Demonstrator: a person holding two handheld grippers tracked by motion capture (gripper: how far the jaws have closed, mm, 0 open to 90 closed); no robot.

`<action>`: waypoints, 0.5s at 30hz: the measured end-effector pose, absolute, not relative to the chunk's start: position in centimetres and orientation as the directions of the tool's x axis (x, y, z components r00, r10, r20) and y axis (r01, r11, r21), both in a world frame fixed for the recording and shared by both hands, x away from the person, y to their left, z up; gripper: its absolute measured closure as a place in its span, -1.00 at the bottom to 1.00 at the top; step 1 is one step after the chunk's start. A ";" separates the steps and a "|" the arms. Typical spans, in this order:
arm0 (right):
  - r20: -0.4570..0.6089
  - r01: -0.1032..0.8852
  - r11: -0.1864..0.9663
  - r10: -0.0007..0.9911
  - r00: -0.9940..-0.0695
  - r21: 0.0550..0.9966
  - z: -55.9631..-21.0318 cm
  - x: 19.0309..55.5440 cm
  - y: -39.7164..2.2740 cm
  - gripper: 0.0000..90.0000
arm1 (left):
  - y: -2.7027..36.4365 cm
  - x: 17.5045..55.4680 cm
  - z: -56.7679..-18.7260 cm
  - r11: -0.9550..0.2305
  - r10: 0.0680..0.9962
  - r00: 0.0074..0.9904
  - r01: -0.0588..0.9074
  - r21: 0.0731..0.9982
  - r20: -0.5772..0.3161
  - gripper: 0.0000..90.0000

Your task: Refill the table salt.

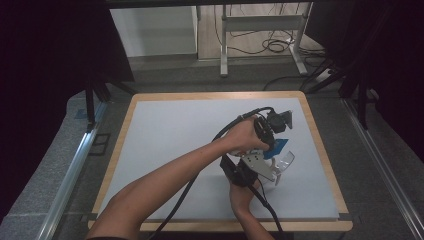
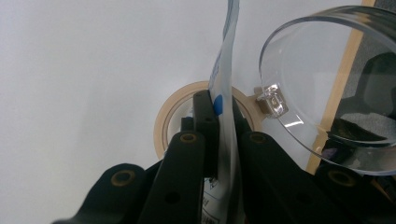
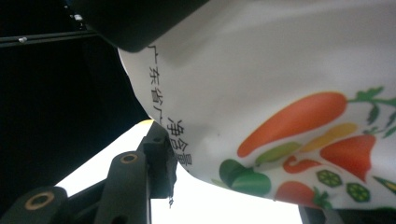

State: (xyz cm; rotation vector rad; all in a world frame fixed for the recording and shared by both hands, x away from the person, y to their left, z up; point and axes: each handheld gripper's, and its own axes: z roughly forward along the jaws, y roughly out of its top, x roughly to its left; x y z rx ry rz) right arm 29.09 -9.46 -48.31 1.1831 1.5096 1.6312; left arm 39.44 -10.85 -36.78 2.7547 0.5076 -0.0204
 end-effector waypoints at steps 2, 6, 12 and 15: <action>0.212 0.140 -0.169 0.887 -0.411 0.976 -48.3 29.1 -9.4 0.18 | -10.8 39.5 -36.8 -0.878 0.344 0.936 0.349 0.327 -0.076 1.00; 0.212 0.138 -0.170 0.887 -0.410 0.976 -48.3 29.1 -9.4 0.18 | -10.8 39.5 -36.9 -0.878 0.345 0.935 0.350 0.327 -0.077 1.00; 0.211 0.136 -0.169 0.888 -0.409 0.976 -48.3 29.1 -9.4 0.19 | -10.8 39.4 -36.9 -0.877 0.347 0.935 0.353 0.327 -0.078 1.00; 0.210 0.135 -0.169 0.889 -0.407 0.976 -48.3 29.2 -9.4 0.19 | -10.8 39.5 -36.9 -0.878 0.344 0.936 0.350 0.325 -0.078 1.00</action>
